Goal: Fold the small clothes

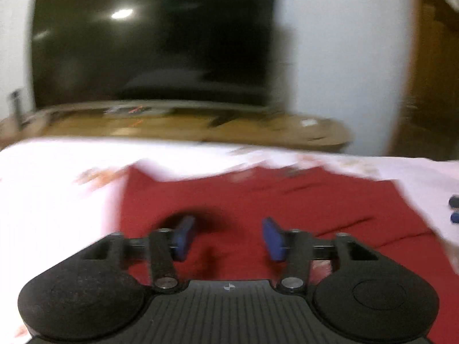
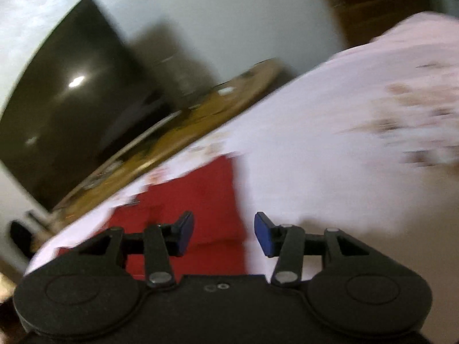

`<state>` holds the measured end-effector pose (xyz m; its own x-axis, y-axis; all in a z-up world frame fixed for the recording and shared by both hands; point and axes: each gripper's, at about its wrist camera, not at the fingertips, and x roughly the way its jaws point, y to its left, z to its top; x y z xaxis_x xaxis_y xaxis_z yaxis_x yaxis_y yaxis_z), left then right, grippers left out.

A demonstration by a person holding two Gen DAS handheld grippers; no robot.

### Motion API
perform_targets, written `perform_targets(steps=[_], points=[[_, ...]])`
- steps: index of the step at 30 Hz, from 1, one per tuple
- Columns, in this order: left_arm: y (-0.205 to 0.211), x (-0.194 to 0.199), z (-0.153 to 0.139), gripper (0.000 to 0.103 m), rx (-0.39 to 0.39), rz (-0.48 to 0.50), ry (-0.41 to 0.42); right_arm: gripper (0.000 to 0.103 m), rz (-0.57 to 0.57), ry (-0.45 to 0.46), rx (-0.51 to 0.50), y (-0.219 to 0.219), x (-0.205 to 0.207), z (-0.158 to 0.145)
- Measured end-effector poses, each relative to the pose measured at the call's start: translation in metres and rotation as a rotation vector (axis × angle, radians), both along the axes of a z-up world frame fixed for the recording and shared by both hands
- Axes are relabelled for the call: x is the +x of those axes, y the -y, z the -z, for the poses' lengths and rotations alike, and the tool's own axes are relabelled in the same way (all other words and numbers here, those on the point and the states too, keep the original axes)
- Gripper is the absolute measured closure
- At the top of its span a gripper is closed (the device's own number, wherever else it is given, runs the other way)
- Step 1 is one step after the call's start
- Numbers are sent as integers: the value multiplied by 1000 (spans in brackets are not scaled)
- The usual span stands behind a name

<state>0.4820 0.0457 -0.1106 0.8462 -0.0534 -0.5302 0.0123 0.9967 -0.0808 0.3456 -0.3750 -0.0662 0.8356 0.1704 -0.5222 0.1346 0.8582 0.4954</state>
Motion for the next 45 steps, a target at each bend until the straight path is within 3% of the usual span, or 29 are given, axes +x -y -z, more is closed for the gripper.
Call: perform_targets(steps=[3, 7, 11, 13, 15, 18, 20, 21, 26, 28, 30, 35, 42, 45], points=[[-48, -4, 14, 56, -8, -105, -64, 58, -109, -30, 79, -41, 43, 12], [-80, 2, 32, 56, -133, -126, -111, 60, -160, -102, 135, -78, 84, 32], [-81, 13, 50, 56, -172, -137, -116, 65, -144, -157, 214, -91, 103, 48], [-75, 16, 55, 56, -172, -129, -116, 74, -152, -159, 219, -97, 107, 52], [-74, 21, 60, 56, -199, -115, -120, 76, -156, -161, 203, -104, 109, 55], [-66, 23, 65, 56, -151, -102, -109, 77, -145, -147, 233, -105, 107, 58], [-62, 22, 65, 56, -129, -97, -99, 84, -134, -148, 255, -104, 108, 62], [-62, 22, 65, 56, -126, -97, -95, 95, -131, -147, 252, -105, 108, 63], [-62, 19, 63, 56, -130, -101, -89, 98, -140, -62, 137, -109, 104, 43], [-63, 17, 61, 67, -119, -110, -88, 98, -140, 12, 52, -109, 94, 23], [-68, 16, 62, 71, -142, -125, -85, 98, -111, 62, -2, -101, 81, 11], [-71, 16, 63, 74, -148, -125, -90, 98, -86, -39, -49, -82, 81, 31], [-70, 16, 62, 74, -123, -115, -92, 98, -76, 29, -103, -83, 75, 21], [-69, 17, 62, 74, -118, -116, -95, 98, -71, -28, -145, -81, 84, 33]])
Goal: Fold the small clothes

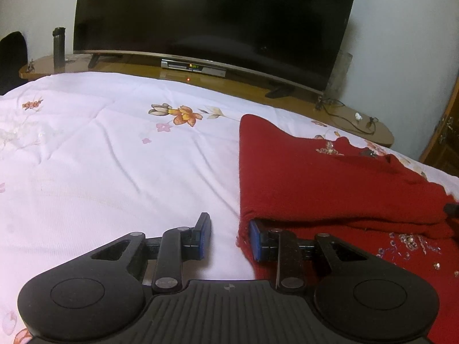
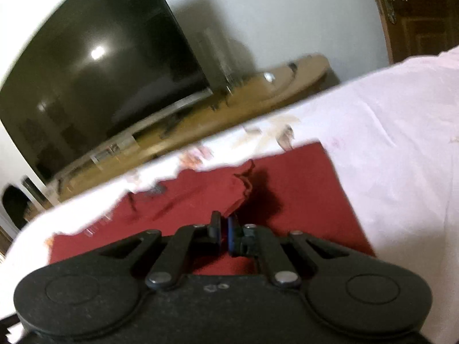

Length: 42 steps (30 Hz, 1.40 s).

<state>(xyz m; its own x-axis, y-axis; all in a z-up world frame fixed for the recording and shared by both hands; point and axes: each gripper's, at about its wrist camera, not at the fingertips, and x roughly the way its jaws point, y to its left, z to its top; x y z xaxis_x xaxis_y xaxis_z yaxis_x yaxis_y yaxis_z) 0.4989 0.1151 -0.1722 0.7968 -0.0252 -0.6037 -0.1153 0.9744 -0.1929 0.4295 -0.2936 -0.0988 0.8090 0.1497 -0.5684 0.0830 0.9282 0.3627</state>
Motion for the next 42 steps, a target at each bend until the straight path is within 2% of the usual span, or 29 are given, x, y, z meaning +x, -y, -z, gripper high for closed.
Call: perform_targets(steps=[2, 6, 8, 10, 15, 18, 26, 27, 29, 30, 31, 32, 33, 34, 37, 42], points=[[0, 1, -1, 74, -1, 4, -3, 98, 7, -30, -4, 2, -1, 7], [1, 2, -1, 74, 8, 9, -4, 98, -9, 7, -17, 0, -11, 2], [2, 2, -1, 74, 11, 7, -6, 98, 10, -33, -35, 0, -6, 10], [2, 2, -1, 74, 10, 7, -8, 98, 14, -36, -25, 2, -7, 12], [4, 2, -1, 74, 20, 8, -5, 98, 3, 19, -21, -4, -19, -4], [4, 2, -1, 74, 22, 10, -10, 98, 36, -65, -33, -1, -11, 10], [6, 0, -1, 74, 43, 18, 3, 97, 15, -50, -34, 3, -18, 16], [5, -1, -2, 73, 37, 22, 3, 96, 11, -52, -28, 4, -18, 17], [-1, -6, -4, 72, 22, 39, 6, 86, 5, -49, 0, 10, -20, 14], [-7, -12, -6, 69, 8, 40, 12, 79, 15, -26, -5, 12, -24, 9], [-14, -18, -9, 56, -10, 39, 26, 79, 19, 11, -20, 14, -30, 3], [-20, -26, -12, 49, -22, 34, 51, 79, 10, 39, -25, 17, -35, -3], [-25, -31, -17, 44, -25, 19, 86, 80, -1, 57, -29, 18, -37, -7], [-28, -31, -23, 44, -29, 16, 122, 80, -16, 71, -43, 19, -37, -11], [-17, 0, -43, 44, -30, 77, 191, 80, -60, 89, -125, 10, -23, -14], [29, 78, -50, 44, 42, 225, 212, 80, -163, 98, -230, -26, 11, -7]])
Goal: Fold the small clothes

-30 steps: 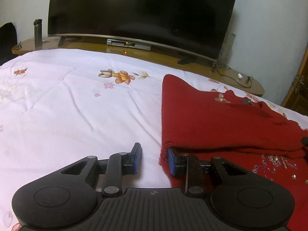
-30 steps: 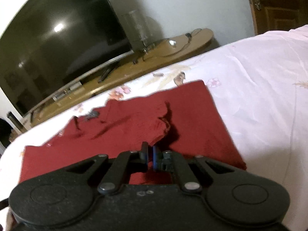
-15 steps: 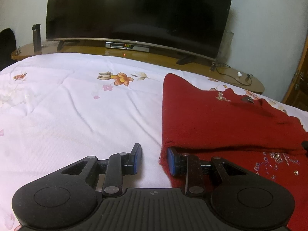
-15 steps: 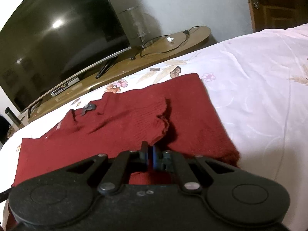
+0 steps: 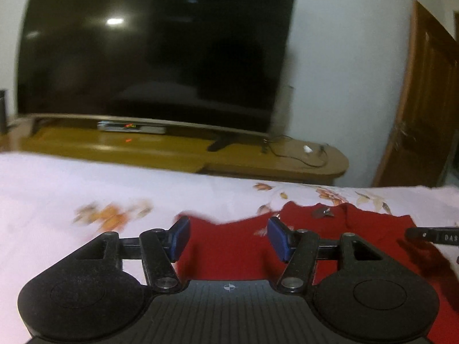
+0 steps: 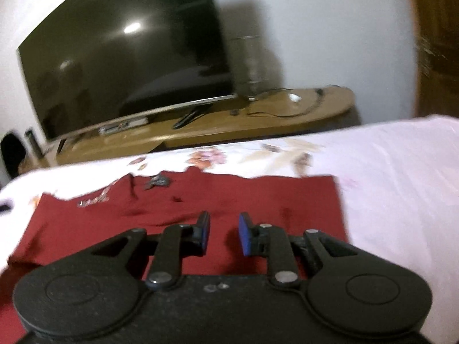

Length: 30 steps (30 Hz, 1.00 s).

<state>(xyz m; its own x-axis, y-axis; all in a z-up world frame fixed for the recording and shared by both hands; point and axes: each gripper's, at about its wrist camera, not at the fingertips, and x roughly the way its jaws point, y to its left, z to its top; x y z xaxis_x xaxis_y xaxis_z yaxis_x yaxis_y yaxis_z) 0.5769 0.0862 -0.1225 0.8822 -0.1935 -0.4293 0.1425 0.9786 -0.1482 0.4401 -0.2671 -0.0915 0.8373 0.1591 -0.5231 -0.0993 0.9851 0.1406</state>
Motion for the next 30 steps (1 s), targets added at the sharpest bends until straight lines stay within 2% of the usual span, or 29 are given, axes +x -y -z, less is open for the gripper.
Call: perform_targets(steps=[2, 4, 5, 6, 7, 11, 13, 15, 17, 19, 21, 22, 23, 24, 25, 26, 28, 30], points=[[7, 26, 15, 44, 10, 12, -61, 81, -29, 13, -62, -14, 9, 4], [6, 48, 46, 44, 28, -27, -184, 78, -6, 0, -151, -20, 19, 14], [2, 46, 47, 43, 1, -20, -155, 79, 41, -44, -208, -20, 28, 24], [-2, 48, 44, 43, -28, -24, -173, 79, 57, -44, -200, -14, 28, 30], [-4, 47, 43, 43, -31, -22, -173, 79, 57, -35, -157, -9, 28, 29], [4, 35, 31, 43, 25, -13, -143, 78, 45, -38, -161, -9, 25, 24], [10, 25, 22, 43, -14, 13, -113, 74, 43, 3, -132, -10, 17, 12], [23, 21, 17, 43, -15, 32, -94, 69, 15, 35, -121, -18, 16, 5], [48, 21, 14, 43, -21, 79, -81, 70, -56, 45, -113, -36, 18, 3], [74, 23, 14, 43, 23, 122, -84, 75, -124, 42, -121, -55, 20, 4], [90, 32, 24, 43, 80, 120, -125, 77, -172, 29, -137, -72, 22, 9], [94, 38, 35, 42, 125, 97, -178, 79, -179, -4, -163, -79, 27, 15], [91, 37, 41, 42, 117, 96, -175, 80, -166, -38, -201, -82, 32, 21], [82, 33, 41, 42, 78, 98, -160, 81, -146, -43, -221, -79, 36, 26], [75, 29, 40, 42, 85, 91, -162, 80, -130, -39, -184, -68, 37, 26], [68, 25, 40, 42, 111, 77, -155, 80, -67, -52, -194, -56, 38, 24], [53, 20, 42, 42, 91, 76, -148, 80, 12, -44, -215, -27, 36, 25], [48, 22, 41, 42, 83, 60, -162, 80, 19, -50, -161, -4, 35, 26]])
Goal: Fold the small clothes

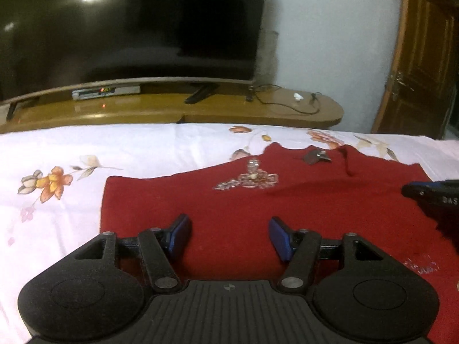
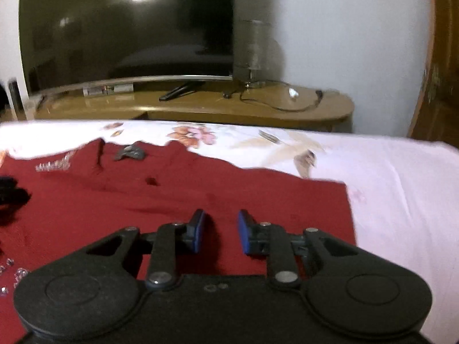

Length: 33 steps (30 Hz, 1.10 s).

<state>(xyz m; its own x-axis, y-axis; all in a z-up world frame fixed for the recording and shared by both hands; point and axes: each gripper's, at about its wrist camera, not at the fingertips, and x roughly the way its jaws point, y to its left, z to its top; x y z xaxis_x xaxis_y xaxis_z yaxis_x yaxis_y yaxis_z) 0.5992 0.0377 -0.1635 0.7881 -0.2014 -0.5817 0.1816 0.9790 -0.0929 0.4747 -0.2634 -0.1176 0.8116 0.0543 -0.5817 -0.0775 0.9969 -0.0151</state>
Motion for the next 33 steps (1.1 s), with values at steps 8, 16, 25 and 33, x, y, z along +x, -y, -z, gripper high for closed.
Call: perform_targets(steps=[8, 16, 25, 33], points=[[33, -29, -10, 41, -10, 52, -18, 72, -130, 64, 11, -33, -45, -24], [27, -63, -13, 25, 99, 2, 8, 68, -49, -8, -25, -18, -51, -13], [-31, -183, -11, 24, -26, -91, -118, 71, 42, -99, 331, 98, -135, -10], [-41, -272, -6, 31, -92, -125, -187, 72, 72, -219, 566, 150, -223, -3]])
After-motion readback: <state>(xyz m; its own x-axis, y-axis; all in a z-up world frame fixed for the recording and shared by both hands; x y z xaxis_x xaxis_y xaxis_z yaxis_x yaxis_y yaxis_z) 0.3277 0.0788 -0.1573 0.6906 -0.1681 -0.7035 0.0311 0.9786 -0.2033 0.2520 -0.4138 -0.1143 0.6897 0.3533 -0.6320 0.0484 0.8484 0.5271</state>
